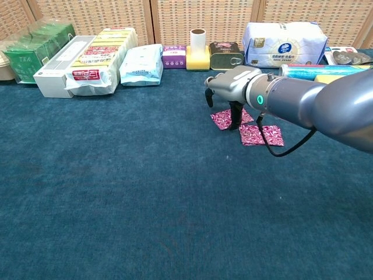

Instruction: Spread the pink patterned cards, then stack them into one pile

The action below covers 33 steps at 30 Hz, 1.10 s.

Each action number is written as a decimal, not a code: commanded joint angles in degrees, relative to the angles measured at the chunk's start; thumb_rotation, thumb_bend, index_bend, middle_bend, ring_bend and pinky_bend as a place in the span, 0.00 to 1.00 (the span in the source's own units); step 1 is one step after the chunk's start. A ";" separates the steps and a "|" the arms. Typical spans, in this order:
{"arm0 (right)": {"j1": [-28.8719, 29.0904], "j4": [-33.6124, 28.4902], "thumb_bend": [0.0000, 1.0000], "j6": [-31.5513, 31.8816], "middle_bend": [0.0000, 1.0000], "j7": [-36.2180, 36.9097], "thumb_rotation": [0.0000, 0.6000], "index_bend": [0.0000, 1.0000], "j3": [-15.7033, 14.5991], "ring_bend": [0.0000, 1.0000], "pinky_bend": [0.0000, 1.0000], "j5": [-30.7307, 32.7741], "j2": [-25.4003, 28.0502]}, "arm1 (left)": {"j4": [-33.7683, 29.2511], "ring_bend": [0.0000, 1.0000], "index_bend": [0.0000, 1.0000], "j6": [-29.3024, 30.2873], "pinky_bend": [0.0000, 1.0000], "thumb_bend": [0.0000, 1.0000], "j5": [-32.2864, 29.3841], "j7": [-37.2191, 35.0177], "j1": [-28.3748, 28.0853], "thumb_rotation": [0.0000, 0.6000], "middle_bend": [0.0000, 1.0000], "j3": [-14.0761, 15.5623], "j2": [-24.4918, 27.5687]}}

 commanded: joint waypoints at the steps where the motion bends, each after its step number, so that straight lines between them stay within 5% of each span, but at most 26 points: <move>1: -0.18 0.79 0.30 0.56 0.03 0.12 1.00 0.31 -0.20 0.00 0.27 -1.13 -0.54 | -0.03 0.00 0.00 -0.08 0.08 0.09 -0.03 0.06 -0.02 1.00 0.00 0.02 -0.02; 18: -1.16 1.45 0.31 0.40 0.03 1.17 1.00 0.38 0.75 0.00 0.27 -3.07 -1.46 | -0.18 0.00 0.00 -0.11 0.08 0.09 0.04 0.15 0.00 1.00 0.00 0.11 -0.02; 24: -1.13 0.51 0.31 -0.37 0.03 0.88 1.00 0.27 1.39 0.00 0.27 -1.98 -0.70 | -0.12 0.00 0.00 0.11 0.08 0.09 0.11 -0.08 0.10 1.00 0.00 0.09 0.04; 33: -0.27 -1.14 0.31 -1.31 0.02 -2.02 1.00 0.24 1.35 0.00 0.25 1.81 1.00 | -0.02 0.00 0.00 0.17 0.08 0.09 0.12 -0.16 0.10 1.00 0.00 0.05 0.05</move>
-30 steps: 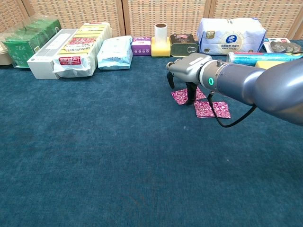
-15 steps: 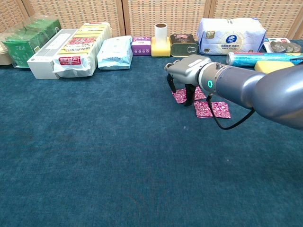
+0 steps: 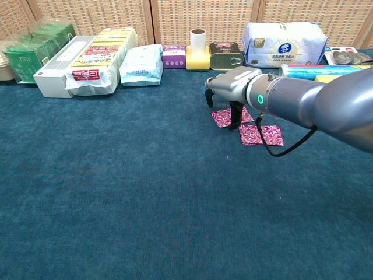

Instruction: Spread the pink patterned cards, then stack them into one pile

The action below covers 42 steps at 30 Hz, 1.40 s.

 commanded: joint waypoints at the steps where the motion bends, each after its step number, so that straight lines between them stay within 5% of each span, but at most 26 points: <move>1: 0.53 -0.73 0.31 -0.36 0.01 -1.35 1.00 0.24 -0.11 0.00 0.25 1.69 0.77 | 0.00 0.00 0.00 -0.07 0.08 0.09 0.05 0.08 -0.04 1.00 0.00 0.03 -0.02; 27: 1.44 0.50 0.33 0.41 0.02 -1.66 1.00 0.36 -1.07 0.00 0.26 2.69 0.11 | -0.05 0.00 0.00 0.07 0.08 0.09 -0.02 -0.10 0.05 1.00 0.00 -0.03 0.04; 42: 0.58 -8.76 0.33 8.11 0.02 -3.82 1.00 0.37 0.85 0.00 0.26 5.55 3.79 | 0.12 0.00 0.00 0.42 0.08 0.09 1.31 -2.03 0.30 1.00 0.00 0.48 0.75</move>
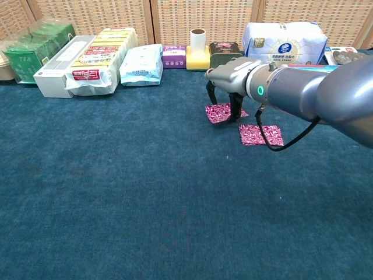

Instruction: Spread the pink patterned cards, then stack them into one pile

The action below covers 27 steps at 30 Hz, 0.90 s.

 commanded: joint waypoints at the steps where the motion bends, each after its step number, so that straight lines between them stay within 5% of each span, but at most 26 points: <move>1: -0.70 -3.42 0.33 3.83 0.02 -1.84 1.00 0.37 0.56 0.00 0.26 2.53 1.59 | 0.14 0.00 0.00 0.03 0.08 0.09 0.66 -0.87 0.07 1.00 0.00 0.31 0.35; 16: -4.47 -16.48 0.33 18.92 0.02 -7.89 1.00 0.40 1.97 0.00 0.26 13.03 4.51 | 1.27 0.00 0.00 0.87 0.08 0.10 4.64 -5.26 0.31 1.00 0.00 1.84 1.80; 27: -5.50 -14.36 0.33 27.21 0.02 -10.71 1.00 0.41 3.94 0.00 0.27 15.96 -1.93 | 2.53 0.00 0.00 2.35 0.08 0.09 7.53 -8.12 0.69 1.00 0.00 2.92 2.40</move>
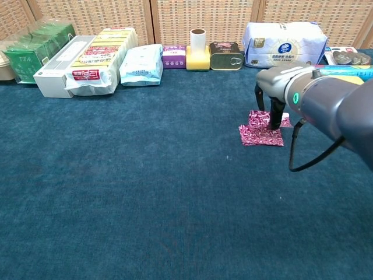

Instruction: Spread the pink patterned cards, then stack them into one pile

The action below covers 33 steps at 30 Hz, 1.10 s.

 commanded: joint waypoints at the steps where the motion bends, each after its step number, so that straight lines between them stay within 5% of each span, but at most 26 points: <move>1: -0.27 1.91 0.33 1.75 0.02 -1.04 1.00 0.41 1.23 0.00 0.27 0.99 -2.36 | 0.29 0.00 0.00 0.06 0.08 0.09 0.52 -0.61 -0.03 1.00 0.00 0.26 0.16; 11: -0.10 5.31 0.33 2.89 0.02 -4.78 1.00 0.41 4.84 0.00 0.27 2.72 -6.26 | 0.84 0.00 0.00 0.40 0.08 0.09 0.73 -2.12 -0.10 1.00 0.00 0.33 0.47; 33: -1.34 4.95 0.33 -0.08 0.02 -9.01 1.00 0.36 6.02 0.00 0.27 2.57 -5.98 | 0.88 0.00 0.00 0.93 0.08 0.09 0.64 -1.86 0.02 1.00 0.00 0.38 0.28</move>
